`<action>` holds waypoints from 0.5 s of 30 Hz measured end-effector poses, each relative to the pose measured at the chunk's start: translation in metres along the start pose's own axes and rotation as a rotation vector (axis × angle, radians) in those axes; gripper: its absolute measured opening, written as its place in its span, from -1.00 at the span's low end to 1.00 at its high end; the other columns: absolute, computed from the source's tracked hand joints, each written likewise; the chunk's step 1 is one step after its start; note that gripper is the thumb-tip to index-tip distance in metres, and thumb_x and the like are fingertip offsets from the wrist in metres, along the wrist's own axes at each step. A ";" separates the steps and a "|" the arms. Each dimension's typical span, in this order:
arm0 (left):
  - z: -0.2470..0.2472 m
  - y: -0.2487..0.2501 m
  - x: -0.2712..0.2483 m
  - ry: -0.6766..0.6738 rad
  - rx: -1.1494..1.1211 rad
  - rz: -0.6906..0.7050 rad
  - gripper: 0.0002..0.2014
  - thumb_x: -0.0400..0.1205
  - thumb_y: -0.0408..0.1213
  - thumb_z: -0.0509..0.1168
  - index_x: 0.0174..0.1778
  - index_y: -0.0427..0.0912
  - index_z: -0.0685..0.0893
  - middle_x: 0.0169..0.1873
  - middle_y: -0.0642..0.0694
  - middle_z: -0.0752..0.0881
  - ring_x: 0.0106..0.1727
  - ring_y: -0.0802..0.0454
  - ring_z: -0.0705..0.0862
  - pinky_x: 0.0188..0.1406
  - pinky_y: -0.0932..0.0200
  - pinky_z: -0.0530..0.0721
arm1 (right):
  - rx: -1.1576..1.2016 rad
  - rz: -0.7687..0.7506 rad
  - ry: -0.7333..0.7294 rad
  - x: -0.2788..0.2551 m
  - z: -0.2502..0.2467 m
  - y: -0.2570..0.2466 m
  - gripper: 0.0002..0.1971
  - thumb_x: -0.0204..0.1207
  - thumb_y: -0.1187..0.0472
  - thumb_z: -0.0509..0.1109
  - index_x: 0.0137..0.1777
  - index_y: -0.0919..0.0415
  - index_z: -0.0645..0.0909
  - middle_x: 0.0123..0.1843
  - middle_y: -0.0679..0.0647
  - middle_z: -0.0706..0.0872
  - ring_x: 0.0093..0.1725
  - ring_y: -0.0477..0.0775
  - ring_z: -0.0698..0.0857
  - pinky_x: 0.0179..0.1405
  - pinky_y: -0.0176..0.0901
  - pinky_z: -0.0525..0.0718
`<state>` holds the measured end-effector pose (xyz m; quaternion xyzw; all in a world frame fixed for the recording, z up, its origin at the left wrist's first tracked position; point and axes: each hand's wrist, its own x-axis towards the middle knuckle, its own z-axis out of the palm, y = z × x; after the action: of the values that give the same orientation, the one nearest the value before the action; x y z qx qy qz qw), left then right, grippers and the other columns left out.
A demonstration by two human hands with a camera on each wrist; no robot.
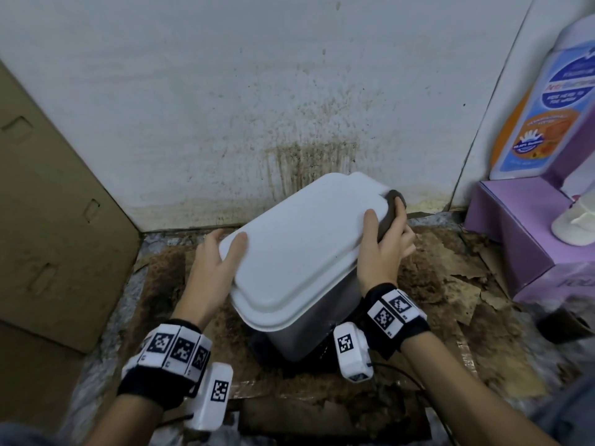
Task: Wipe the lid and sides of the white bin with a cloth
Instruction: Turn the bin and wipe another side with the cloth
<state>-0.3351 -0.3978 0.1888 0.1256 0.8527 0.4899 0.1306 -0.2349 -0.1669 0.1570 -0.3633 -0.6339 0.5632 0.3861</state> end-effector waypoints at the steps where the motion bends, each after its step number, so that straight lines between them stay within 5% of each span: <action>1: 0.002 -0.001 -0.003 0.007 0.003 -0.012 -0.03 0.49 0.62 0.17 0.69 0.06 0.28 0.57 -0.02 0.44 0.45 -0.03 0.57 0.43 -0.25 0.61 | 0.009 0.008 -0.004 0.003 -0.001 -0.002 -0.42 0.72 -0.13 0.25 0.70 -0.19 0.20 0.56 0.02 0.21 0.58 0.00 0.07 0.35 -0.09 0.25; 4: 0.009 0.001 -0.019 0.022 0.013 -0.062 -0.12 0.58 0.49 0.19 0.71 0.03 0.22 0.53 0.00 0.31 0.34 0.12 0.36 0.38 -0.05 0.46 | 0.020 0.017 -0.035 0.018 -0.005 -0.007 -0.45 0.75 -0.10 0.22 0.70 -0.15 0.22 0.46 -0.02 0.23 0.50 -0.07 0.09 0.34 -0.12 0.22; 7: 0.015 0.000 -0.032 0.052 0.007 -0.100 -0.08 0.56 0.49 0.22 0.72 0.05 0.12 0.45 0.06 0.26 0.30 0.14 0.29 0.39 -0.12 0.46 | -0.024 0.047 -0.077 0.039 -0.011 -0.014 -0.45 0.74 -0.13 0.21 0.70 -0.12 0.25 0.56 0.07 0.26 0.61 0.05 0.13 0.37 -0.13 0.20; 11: 0.024 -0.001 -0.044 0.117 -0.132 -0.071 -0.06 0.45 0.52 0.32 0.66 0.13 0.20 0.43 0.16 0.47 0.42 0.06 0.53 0.43 -0.22 0.62 | -0.060 0.062 -0.233 0.073 -0.018 -0.018 -0.43 0.62 -0.27 0.28 0.60 -0.12 0.42 0.54 0.01 0.46 0.56 0.11 0.43 0.48 0.04 0.47; 15: 0.024 -0.003 -0.045 0.132 -0.219 -0.014 -0.17 0.47 0.47 0.34 0.58 0.14 0.34 0.35 0.25 0.62 0.36 0.14 0.65 0.37 -0.18 0.68 | -0.048 0.014 -0.363 0.082 -0.022 -0.019 -0.59 0.67 -0.09 0.38 0.50 -0.13 0.53 0.45 -0.10 0.61 0.40 -0.02 0.61 0.30 -0.05 0.63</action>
<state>-0.2854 -0.3951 0.1787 0.0721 0.8017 0.5864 0.0904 -0.2519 -0.0859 0.1837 -0.2691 -0.7040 0.6068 0.2527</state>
